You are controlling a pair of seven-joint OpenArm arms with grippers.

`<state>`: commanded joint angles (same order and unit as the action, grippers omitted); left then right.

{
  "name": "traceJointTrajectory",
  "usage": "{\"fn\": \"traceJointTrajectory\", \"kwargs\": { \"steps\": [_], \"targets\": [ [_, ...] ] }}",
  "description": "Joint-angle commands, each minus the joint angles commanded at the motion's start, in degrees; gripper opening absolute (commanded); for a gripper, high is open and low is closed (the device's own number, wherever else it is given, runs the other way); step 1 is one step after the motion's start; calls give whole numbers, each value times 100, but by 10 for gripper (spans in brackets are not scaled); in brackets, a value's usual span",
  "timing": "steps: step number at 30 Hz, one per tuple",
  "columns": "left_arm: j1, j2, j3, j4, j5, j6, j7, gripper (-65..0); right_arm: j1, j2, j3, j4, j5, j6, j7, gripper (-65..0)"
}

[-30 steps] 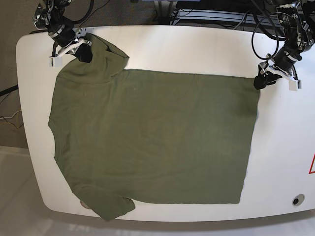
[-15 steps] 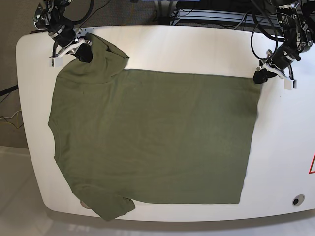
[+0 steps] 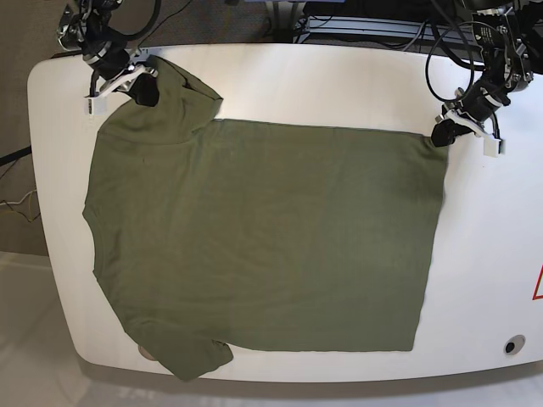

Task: Fold the T-shirt properly
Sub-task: 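Hold both corners and pull the shirt toward the robot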

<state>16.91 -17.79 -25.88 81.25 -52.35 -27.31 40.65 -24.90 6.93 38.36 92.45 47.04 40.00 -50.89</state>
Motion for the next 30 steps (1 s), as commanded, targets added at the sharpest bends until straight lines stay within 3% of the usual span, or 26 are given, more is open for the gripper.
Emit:
{"fn": "traceJointTrajectory", "kwargs": {
  "steps": [5, 15, 30],
  "targets": [
    [75, 12, -63, 167, -19, -1, -60, -650, -206, -29, 328, 219, -3, 0, 6, -650],
    [258, 4, -50, 477, -28, -41, -22, -650, -416, -24, 423, 324, -5, 0, -20, -650],
    [1025, -6, -612, 1464, 12, -151, 106, -650, -1020, -28, 658, 1377, -22, 0, -90, -650]
  ]
}}
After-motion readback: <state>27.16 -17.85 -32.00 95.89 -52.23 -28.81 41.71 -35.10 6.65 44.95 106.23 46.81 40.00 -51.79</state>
